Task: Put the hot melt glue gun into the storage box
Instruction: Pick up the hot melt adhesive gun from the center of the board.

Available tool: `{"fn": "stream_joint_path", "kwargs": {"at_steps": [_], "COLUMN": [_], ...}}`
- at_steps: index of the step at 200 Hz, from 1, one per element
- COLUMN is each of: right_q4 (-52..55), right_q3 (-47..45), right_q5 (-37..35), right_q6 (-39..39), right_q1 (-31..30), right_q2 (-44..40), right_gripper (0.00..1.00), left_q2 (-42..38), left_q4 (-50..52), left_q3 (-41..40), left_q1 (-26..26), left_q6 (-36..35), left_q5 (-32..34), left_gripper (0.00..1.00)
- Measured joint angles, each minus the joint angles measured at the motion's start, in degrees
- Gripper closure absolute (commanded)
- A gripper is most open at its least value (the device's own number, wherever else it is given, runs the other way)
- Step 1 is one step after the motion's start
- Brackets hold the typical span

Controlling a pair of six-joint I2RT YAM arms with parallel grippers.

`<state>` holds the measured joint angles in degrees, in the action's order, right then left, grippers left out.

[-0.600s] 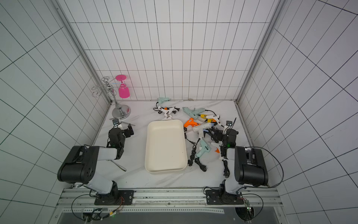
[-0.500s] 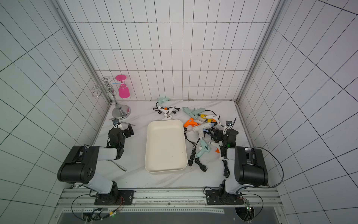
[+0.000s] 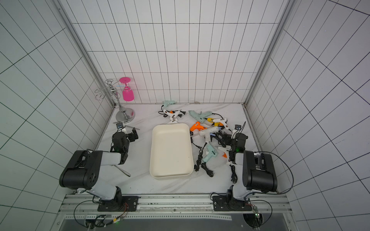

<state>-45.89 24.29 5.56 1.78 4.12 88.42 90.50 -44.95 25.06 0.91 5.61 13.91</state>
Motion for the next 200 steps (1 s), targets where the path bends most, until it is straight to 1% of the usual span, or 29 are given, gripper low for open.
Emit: {"fn": "stream_joint_path", "kwargs": {"at_steps": [16, 36, 54, 69, 83, 90, 108, 123, 132, 145, 157, 177, 189, 200], "right_q4": [0.61, 9.27, 20.11, 27.41, 34.32, 38.45, 49.42, 58.84, 63.41, 68.81, 73.90, 80.11, 83.14, 84.85], "right_q3": [0.02, 2.01, 8.76, 15.87, 23.17, 27.50, 38.71, 48.15, 51.63, 53.18, 53.18, 54.38, 56.89, 59.36], "right_q5": [-0.79, -3.58, -7.02, -8.00, -8.24, -8.41, -9.40, -9.55, -9.51, -9.62, -10.47, -11.63, -11.93, -12.28], "right_q6": [0.68, 2.51, 5.70, 7.96, 8.57, 8.52, 8.35, 9.35, 10.08, 11.15, 11.98, 11.98, 11.41, 10.40], "right_q1": [0.02, 0.02, 0.04, 0.04, -0.33, -0.83, -2.16, -3.52, -4.31, -5.73, -7.69, -10.45, -11.23, -11.10], "right_q2": [-0.70, -5.03, -8.20, -9.07, -8.83, -8.15, -4.59, -0.07, 1.77, 2.71, 2.82, 4.70, 7.48, 10.51], "right_gripper": [0.01, 0.01, 0.01, 0.01, 0.01, 0.01, 0.01, 0.01, 0.01, 0.01, 0.01, 0.01, 0.03, 0.06], "left_q2": [0.00, 0.00, -0.13, -1.60, -5.03, -7.10, -11.30, -13.49, -14.40, -15.39, -15.98, -16.04, -15.39, -14.45], "left_q4": [0.24, 1.11, 1.16, 2.69, 10.10, 15.89, 31.50, 43.12, 49.42, 58.01, 64.00, 71.69, 75.34, 78.27], "left_q3": [0.02, 0.13, 0.13, 0.42, 3.13, 6.14, 17.75, 28.00, 32.98, 38.49, 40.70, 40.30, 39.50, 39.08], "left_q1": [-0.17, -1.03, -1.33, -1.36, -0.98, -0.57, 1.97, 5.11, 7.28, 11.26, 15.58, 22.38, 24.76, 25.75], "left_q6": [0.04, 0.39, 0.52, 0.79, 0.76, 0.68, 1.49, 3.98, 5.66, 8.22, 10.21, 13.29, 14.73, 15.74], "left_q5": [-0.39, -1.57, -1.79, -1.29, -0.02, 0.92, 3.06, 3.82, 3.87, 3.76, 3.93, 3.30, 2.14, 1.33], "left_gripper": [0.01, 0.01, 0.02, 0.02, 0.02, 0.02, 0.01, 0.01, 0.01, 0.01, 0.01, 0.01, 0.01, 0.01]}}
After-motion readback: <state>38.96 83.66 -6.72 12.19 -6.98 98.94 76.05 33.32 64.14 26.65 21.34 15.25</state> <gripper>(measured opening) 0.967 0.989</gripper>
